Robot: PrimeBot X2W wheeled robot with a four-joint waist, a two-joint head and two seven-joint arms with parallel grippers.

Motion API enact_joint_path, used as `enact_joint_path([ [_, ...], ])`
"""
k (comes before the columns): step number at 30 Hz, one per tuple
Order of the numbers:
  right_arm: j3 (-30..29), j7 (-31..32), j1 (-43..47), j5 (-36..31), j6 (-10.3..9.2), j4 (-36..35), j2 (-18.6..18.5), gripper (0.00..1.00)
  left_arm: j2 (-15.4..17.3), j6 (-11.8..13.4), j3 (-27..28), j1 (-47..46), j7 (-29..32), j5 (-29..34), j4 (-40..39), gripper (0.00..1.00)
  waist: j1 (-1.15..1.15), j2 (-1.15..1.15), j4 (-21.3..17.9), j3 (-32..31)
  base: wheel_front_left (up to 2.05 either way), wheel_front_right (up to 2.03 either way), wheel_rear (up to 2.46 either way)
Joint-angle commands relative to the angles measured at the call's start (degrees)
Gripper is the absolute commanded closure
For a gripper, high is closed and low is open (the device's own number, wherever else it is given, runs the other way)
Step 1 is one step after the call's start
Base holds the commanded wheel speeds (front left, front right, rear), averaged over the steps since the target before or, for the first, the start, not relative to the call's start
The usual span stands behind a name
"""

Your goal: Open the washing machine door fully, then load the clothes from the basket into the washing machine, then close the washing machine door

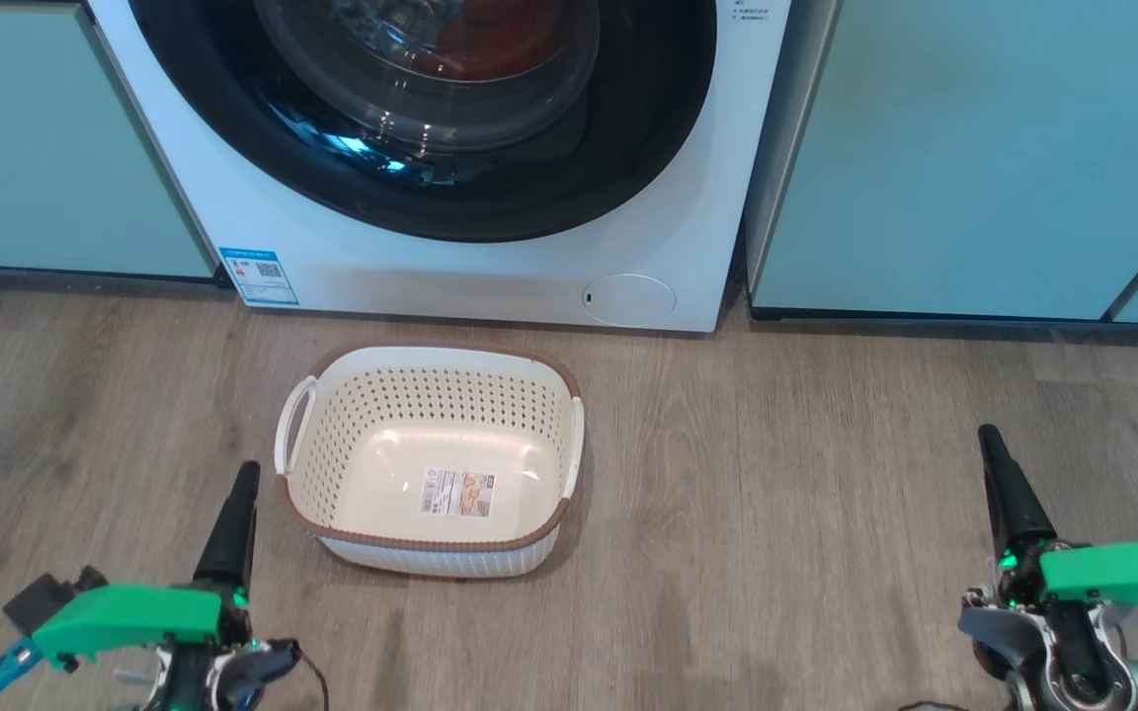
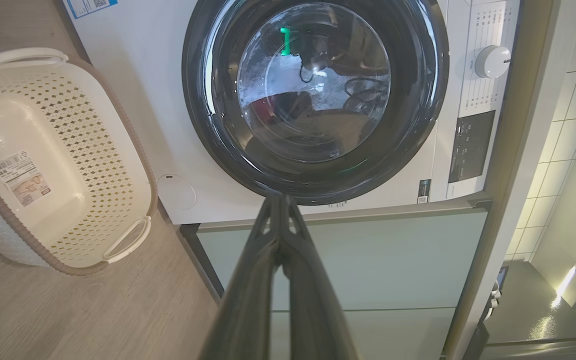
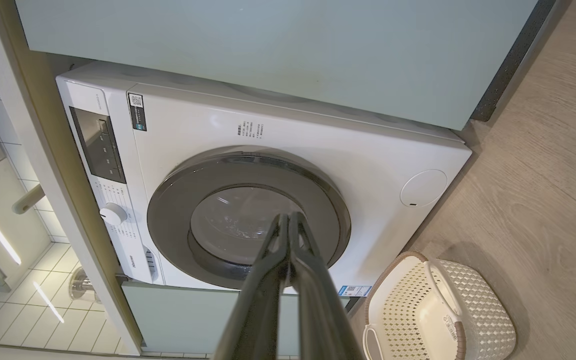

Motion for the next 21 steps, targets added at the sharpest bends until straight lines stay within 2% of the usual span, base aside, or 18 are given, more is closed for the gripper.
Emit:
enact_joint_path([
  [1, 0.83, 0.63, -3.14, 1.62, 0.0, -2.3, -0.38, 1.0, 0.7, -0.39, 1.86, -3.42, 0.61, -1.58, -1.69, 1.0, 0.0, 0.0, 0.0, 0.0, 0.0, 0.0, 0.0],
  [14, 0.73, 2.79, -3.27, 8.99, 0.0, -2.7, -0.4, 1.0, 0.79, -0.6, 2.91, -4.38, 2.72, -9.07, -1.3, 1.0, 0.0, 0.0, 0.01, -0.04, 0.0, 0.0, 0.0],
  [21, 0.73, 2.79, -3.27, 8.99, 0.0, -2.7, -0.4, 1.0, 0.79, -0.6, 2.91, -4.38, 2.72, -9.07, -1.3, 1.0, 0.0, 0.0, 0.01, -0.04, 0.0, 0.0, 0.0],
])
